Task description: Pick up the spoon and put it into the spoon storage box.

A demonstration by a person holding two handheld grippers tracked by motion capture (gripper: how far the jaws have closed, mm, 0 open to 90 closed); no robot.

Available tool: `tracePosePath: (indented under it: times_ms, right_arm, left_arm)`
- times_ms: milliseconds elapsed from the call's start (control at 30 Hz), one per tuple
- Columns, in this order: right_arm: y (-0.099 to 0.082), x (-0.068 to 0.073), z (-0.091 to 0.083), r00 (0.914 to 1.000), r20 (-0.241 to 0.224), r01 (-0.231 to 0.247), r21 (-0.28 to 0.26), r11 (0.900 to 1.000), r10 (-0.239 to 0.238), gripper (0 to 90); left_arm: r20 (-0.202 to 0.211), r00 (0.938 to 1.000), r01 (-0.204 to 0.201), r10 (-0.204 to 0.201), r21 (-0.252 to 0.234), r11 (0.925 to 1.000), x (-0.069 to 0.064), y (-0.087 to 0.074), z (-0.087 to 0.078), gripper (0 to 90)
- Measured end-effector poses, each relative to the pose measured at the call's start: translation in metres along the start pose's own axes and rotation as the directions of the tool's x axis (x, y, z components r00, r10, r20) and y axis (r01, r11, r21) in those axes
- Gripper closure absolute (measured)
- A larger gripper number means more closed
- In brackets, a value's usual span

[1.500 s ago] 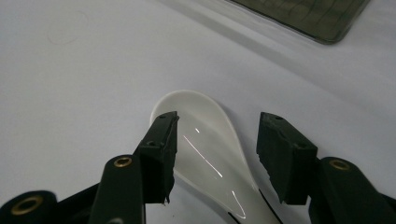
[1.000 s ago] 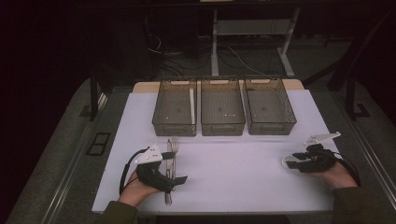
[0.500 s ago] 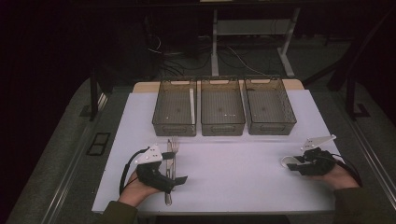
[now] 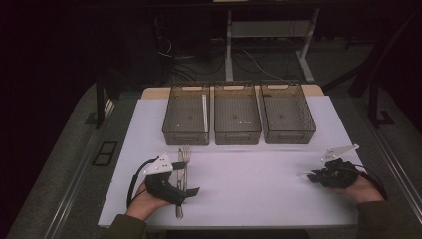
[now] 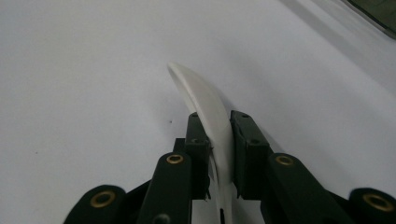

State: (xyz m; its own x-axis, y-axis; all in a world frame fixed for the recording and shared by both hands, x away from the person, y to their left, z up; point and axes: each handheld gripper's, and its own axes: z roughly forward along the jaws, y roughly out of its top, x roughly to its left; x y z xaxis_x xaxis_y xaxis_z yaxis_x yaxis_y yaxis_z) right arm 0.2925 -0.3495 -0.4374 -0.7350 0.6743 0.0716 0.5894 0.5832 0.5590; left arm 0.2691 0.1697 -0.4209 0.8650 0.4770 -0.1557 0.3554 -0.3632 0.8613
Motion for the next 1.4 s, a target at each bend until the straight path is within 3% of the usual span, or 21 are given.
tracePosePath:
  times_ms: [233,600,967,1400]
  right_arm:
    - [0.000,-0.001,-0.001,0.9998,0.007,-0.017,0.001,0.9999,0.017,78.7]
    - [0.008,-0.003,-0.011,0.9974,0.013,-0.070,-0.055,0.9960,0.070,78.9]
    - [0.026,-0.002,-0.022,0.9917,-0.007,-0.128,-0.144,0.9812,0.129,78.9]
    - [0.052,-0.001,-0.027,0.9917,-0.016,-0.128,-0.215,0.9683,0.127,78.9]
  left_arm:
    - [0.004,1.0000,-0.001,0.001,0.000,1.0000,0.000,0.000,0.001,0.0]
    - [0.005,1.0000,-0.005,0.005,0.004,1.0000,0.002,0.000,0.002,0.0]
    - [0.013,0.9996,-0.025,0.025,0.007,0.9997,0.001,-0.001,0.005,0.0]
    - [0.008,0.9997,-0.024,0.024,0.010,0.9997,0.001,-0.001,0.004,0.0]
